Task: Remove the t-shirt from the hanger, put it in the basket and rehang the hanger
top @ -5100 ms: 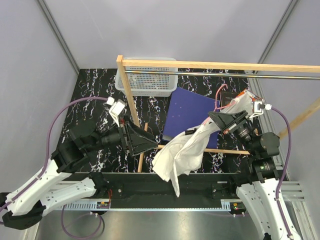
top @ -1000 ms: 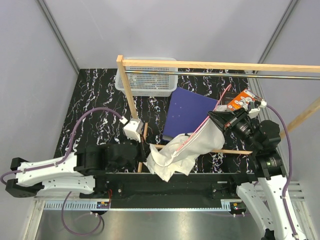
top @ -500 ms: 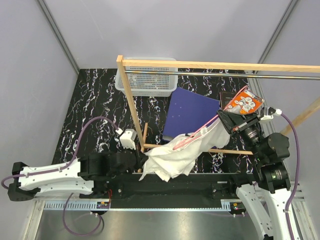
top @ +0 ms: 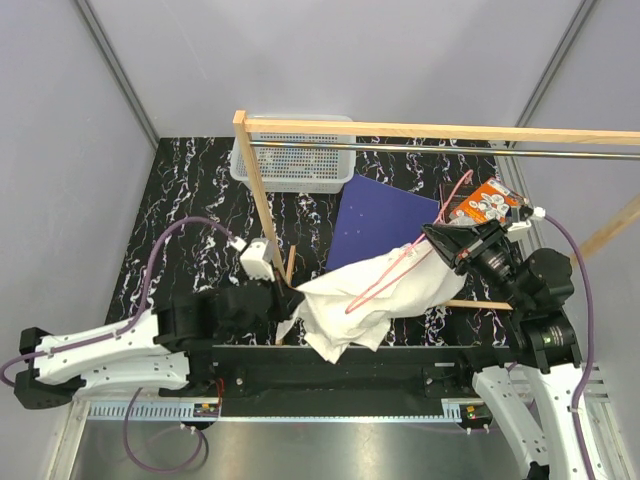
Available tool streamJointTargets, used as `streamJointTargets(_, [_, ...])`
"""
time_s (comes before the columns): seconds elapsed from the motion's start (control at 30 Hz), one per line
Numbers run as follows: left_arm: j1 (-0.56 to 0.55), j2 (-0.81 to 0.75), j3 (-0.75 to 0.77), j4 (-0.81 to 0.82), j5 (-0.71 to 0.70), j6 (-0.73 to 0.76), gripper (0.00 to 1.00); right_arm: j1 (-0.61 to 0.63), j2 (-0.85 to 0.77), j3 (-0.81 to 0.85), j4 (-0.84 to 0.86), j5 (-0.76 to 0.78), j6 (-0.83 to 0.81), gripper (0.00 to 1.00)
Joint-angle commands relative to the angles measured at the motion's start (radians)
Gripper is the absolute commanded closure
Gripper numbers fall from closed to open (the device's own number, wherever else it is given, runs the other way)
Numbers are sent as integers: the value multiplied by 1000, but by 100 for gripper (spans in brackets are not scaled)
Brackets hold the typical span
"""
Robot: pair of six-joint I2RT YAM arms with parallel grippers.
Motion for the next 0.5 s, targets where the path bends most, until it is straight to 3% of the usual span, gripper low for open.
streamJointTargets(0.0, [35,120,123,173,91,117,100,-1,7,9,46,-211,93,100])
streamJointTargets(0.23, [62,259,298,219,151,224,100,-2,-114,59,-19,-289,243,100])
streamJointTargets(0.47, [71,227,412,236,238,289,100,-2,-244,113,-212,-274,240,100])
